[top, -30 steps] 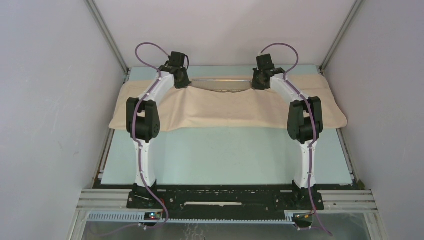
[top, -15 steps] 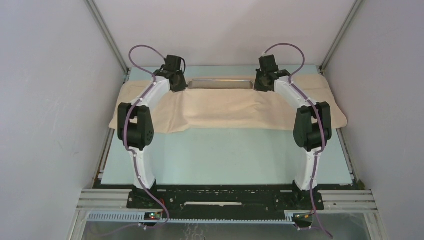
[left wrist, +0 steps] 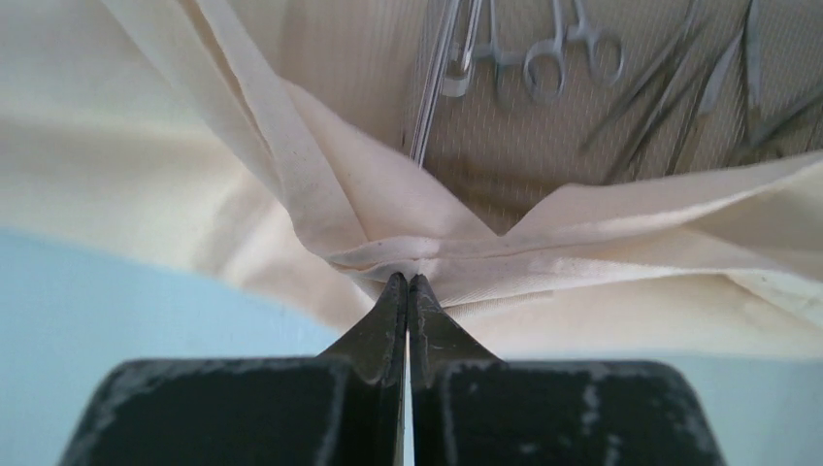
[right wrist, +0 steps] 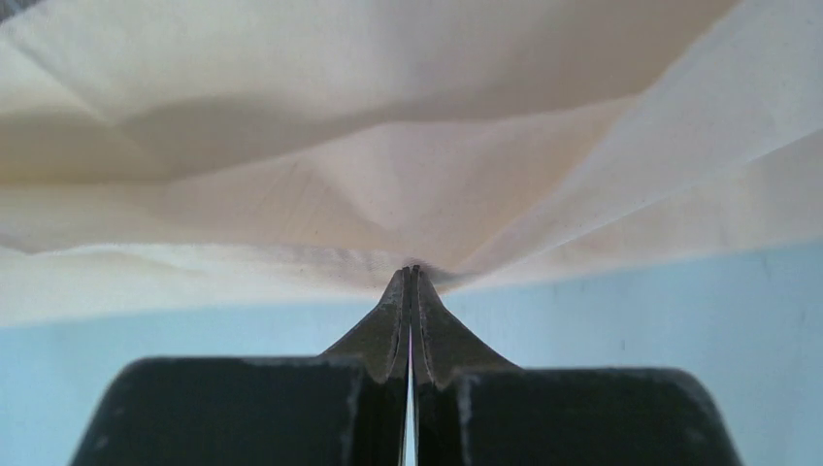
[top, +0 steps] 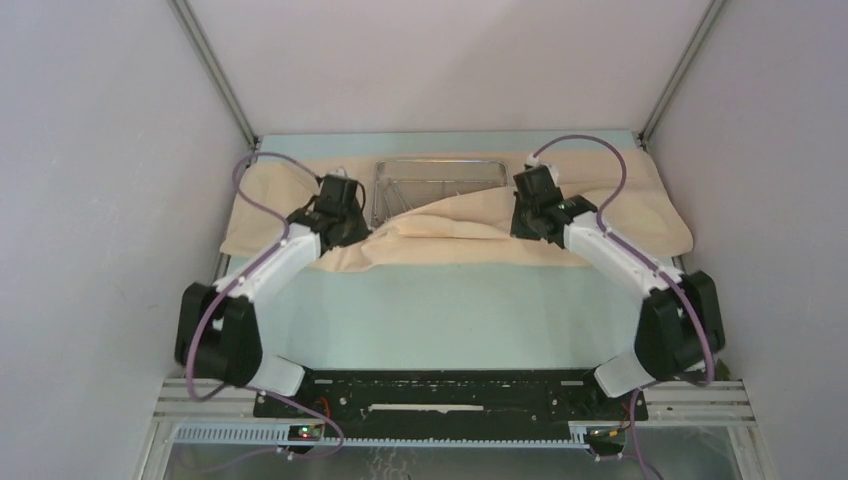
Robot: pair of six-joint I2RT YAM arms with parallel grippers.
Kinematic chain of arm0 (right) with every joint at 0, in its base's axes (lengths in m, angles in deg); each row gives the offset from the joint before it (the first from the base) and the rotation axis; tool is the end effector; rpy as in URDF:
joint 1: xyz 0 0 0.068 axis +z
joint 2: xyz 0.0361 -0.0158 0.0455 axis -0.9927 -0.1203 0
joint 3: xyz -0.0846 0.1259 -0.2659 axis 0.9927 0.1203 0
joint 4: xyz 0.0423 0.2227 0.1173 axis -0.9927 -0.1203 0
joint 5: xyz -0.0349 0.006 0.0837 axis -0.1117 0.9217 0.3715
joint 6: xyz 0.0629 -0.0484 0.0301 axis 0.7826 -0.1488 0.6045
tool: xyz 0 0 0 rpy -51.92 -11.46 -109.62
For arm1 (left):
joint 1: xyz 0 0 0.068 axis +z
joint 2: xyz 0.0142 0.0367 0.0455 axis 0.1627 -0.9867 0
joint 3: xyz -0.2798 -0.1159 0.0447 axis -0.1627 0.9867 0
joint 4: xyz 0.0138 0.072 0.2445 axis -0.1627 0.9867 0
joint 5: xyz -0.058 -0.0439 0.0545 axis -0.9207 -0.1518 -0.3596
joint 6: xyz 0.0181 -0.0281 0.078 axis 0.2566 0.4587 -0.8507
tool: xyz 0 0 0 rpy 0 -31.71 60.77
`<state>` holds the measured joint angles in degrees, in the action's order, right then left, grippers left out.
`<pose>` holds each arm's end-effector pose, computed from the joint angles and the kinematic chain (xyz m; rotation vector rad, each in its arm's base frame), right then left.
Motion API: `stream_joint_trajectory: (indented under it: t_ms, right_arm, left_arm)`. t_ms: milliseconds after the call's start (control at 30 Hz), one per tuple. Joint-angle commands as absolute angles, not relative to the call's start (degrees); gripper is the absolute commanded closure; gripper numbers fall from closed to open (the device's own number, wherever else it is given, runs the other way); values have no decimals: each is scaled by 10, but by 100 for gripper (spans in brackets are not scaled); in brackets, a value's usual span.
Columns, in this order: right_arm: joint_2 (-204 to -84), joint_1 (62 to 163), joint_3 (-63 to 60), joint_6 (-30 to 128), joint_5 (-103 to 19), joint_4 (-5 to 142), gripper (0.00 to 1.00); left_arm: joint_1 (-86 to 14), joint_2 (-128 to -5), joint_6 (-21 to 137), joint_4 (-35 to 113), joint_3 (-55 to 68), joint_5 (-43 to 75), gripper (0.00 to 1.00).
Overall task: Open and lay out the surgical kit
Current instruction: Open the surgical kit at the center of the board.
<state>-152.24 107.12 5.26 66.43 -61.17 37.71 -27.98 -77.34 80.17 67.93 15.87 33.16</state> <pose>0.3274 0.1292 0.2709 0.0914 2.4470 0.1175 0.3226 -0.0965 0.2588 -0.3814 2.4124 -0.2176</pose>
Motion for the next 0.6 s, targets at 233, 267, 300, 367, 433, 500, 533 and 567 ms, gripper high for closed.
stream_joint_trajectory:
  t_ms: [233,267,300,367,433,500,533,567]
  right_arm:
    - [-1281,1233,247,879,-690,253,100]
    - [-1264,1244,266,901,-690,245,100]
    - [-1249,1253,284,920,-686,238,100]
    - [-1222,1270,320,955,-675,232,100]
    - [-1200,1287,347,981,-669,228,100]
    - [-1184,1301,361,1000,-668,222,100]
    - [-1176,1308,363,1007,-670,215,100]
    - [-1171,1311,363,1011,-672,210,100]
  left_arm:
    - [-374,-458,1058,695,499,390,100]
    - [-382,-429,1087,706,522,394,100]
    - [-389,-401,1117,713,547,396,100]
    - [-400,-349,1165,731,589,396,100]
    - [-402,-308,1189,743,617,393,100]
    - [-404,-286,1197,768,623,395,100]
    - [-404,-281,1198,783,623,397,100]
    - [-404,-276,1199,795,620,400,100]
